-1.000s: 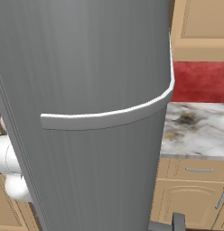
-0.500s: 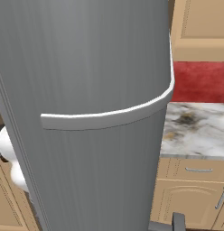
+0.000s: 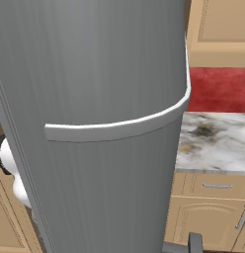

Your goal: Place two dumplings into each of the tupperware containers and then place the containers in the fridge.

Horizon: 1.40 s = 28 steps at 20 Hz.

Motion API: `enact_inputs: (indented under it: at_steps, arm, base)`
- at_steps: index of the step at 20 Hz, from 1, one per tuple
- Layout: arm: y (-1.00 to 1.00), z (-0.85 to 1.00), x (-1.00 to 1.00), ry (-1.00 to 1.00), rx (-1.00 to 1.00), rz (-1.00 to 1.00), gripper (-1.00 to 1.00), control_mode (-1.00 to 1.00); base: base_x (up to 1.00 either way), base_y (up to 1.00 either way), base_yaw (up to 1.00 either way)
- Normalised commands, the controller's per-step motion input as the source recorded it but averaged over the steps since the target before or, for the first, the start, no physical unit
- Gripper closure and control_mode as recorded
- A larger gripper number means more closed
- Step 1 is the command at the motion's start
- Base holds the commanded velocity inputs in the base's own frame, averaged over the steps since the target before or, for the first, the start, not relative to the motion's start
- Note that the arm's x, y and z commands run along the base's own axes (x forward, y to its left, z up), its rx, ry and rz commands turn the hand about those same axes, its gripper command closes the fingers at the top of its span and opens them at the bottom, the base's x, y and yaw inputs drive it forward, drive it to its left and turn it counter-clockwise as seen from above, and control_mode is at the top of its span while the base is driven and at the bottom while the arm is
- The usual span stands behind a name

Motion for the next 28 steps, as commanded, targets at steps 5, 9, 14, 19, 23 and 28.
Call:
enact_inputs:
  at_steps: [5, 9, 14, 19, 23, 28]
  arm:
    - [0.02, 0.0, 0.02, 0.04, 0.0, 0.0, 1.0, -1.0]
    - [0.0, 0.0, 0.0, 0.0, 0.0, 0.0, -1.0, -1.0]
    - [0.0, 0.0, 0.0, 0.0, 0.0, 0.0, -1.0, -1.0]
    - [0.0, 0.0, -0.02, -0.03, 0.0, 0.0, -1.0, -1.0]
    - [0.03, -0.01, -0.32, -0.21, 0.0, 0.0, -1.0, -1.0]
    - [0.0, -0.15, -0.39, -0.37, 0.0, 0.0, -1.0, -1.0]
  base:
    - [0.0, 0.0, 0.0]
    - [0.0, 0.0, 0.0]
    - [0.0, 0.0, 0.0]
    - [0.0, 0.0, 0.0]
    - [0.0, 0.0, 0.0]
    - [0.0, 0.0, 0.0]
